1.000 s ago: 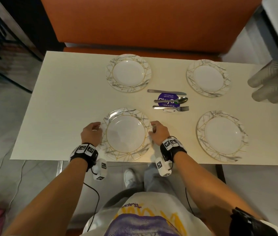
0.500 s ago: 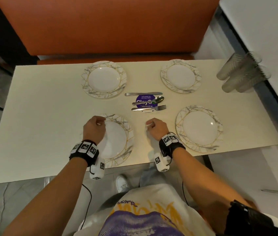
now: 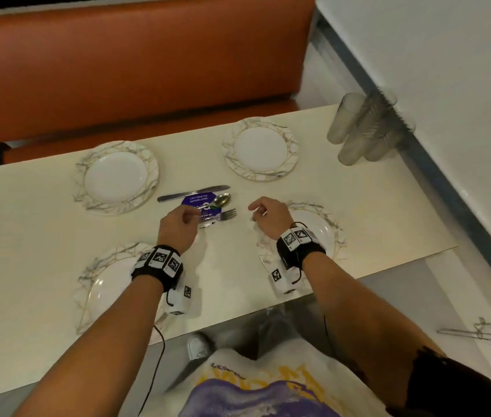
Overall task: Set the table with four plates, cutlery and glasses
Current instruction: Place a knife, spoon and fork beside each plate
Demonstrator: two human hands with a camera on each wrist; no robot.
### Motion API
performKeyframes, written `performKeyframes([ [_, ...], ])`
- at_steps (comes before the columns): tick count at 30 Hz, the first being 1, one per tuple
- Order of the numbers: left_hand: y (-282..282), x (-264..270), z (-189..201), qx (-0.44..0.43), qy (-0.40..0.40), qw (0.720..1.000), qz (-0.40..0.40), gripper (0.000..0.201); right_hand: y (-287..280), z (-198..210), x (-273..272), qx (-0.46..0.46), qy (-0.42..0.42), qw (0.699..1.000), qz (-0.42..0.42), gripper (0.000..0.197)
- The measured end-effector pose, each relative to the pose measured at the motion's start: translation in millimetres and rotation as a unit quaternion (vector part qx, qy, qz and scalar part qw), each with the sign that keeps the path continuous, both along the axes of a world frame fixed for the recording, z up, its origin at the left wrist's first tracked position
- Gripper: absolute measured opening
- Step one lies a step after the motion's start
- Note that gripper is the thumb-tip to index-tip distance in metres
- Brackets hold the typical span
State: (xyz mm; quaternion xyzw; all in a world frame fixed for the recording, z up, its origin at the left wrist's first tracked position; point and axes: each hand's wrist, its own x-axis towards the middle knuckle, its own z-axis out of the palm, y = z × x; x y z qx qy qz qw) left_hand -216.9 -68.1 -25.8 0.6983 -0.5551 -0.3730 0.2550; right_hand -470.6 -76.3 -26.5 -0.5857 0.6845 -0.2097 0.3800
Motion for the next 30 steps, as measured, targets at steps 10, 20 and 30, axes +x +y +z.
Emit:
performKeyframes([
  [10,-62.7,-25.3,-12.3,0.026,-0.123,0.992,0.013,0.021,-83.1,-25.6,-7.4,0.011,0.029,0.991,0.128,0.027],
  [20,-115.5,-11.2,-29.4,0.052,-0.274,0.955,-0.1,0.032,-133.4,-38.8,20.8,0.003,0.067,0.979,0.192,0.021],
  [30,-137.9,11.5,-48.3,0.049,-0.269,0.949,-0.155,0.011,-159.1,-57.6,44.8,0.017,0.186,0.94,0.286,0.019],
])
